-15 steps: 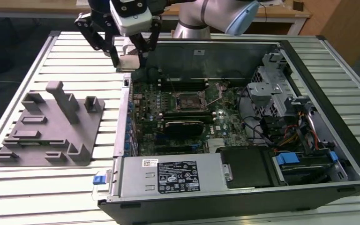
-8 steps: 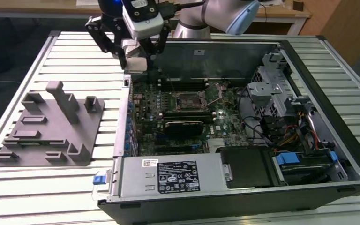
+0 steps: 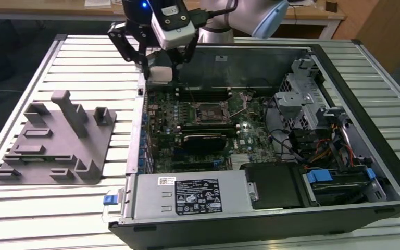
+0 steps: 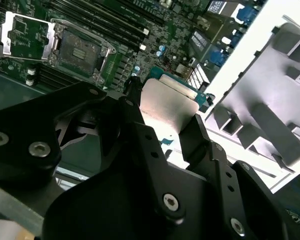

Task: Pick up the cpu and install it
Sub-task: 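Pick up the cpu and move it towards the insertion slot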

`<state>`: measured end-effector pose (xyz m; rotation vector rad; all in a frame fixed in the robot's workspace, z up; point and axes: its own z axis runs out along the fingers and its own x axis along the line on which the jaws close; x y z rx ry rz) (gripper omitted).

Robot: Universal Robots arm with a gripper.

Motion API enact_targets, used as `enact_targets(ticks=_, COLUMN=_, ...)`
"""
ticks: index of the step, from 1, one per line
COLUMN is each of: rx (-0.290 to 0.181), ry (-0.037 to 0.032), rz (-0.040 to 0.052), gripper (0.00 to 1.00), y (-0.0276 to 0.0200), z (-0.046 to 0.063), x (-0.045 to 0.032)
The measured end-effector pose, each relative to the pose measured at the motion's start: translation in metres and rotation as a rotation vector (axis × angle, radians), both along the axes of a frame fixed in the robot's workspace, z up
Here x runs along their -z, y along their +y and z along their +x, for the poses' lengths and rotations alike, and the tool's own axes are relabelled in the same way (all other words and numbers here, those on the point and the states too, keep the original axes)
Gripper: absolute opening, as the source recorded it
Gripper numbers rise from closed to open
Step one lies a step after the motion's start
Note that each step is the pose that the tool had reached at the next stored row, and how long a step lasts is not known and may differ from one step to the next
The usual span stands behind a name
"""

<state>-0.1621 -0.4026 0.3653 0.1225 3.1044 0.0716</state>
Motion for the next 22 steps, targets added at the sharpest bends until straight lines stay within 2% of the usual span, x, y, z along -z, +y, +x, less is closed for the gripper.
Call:
enact_targets(ticks=15, rx=0.000, ry=0.0204, rz=0.0001, gripper=0.55, y=0.0073, z=0.031, x=0.0170)
enact_targets(ticks=22, rx=0.000, ry=0.0222, rz=0.0000, gripper=0.55, y=0.0116, z=0.041, x=0.0217)
